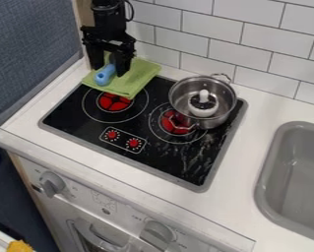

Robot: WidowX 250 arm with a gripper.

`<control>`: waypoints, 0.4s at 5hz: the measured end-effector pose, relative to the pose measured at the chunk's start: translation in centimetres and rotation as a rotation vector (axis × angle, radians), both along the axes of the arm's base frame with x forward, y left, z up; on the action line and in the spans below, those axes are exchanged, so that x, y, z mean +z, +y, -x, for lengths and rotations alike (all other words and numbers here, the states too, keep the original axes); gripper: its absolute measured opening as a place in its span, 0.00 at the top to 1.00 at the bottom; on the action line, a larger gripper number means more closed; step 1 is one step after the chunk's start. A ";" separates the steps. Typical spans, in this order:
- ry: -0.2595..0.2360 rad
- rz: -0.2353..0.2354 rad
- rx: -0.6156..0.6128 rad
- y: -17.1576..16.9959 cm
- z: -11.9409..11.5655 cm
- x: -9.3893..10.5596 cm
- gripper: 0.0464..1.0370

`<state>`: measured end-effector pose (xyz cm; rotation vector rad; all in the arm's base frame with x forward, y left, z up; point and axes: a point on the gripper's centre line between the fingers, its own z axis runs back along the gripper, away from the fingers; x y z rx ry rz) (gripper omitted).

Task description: Put the blue spoon on the green cloth at the upper left side of the burner

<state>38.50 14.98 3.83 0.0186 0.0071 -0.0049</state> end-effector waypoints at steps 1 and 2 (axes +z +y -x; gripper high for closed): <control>-0.041 -0.022 -0.009 -0.1 0.2 2.9 0.04; -0.094 -0.021 -0.015 -0.9 1.5 5.8 0.04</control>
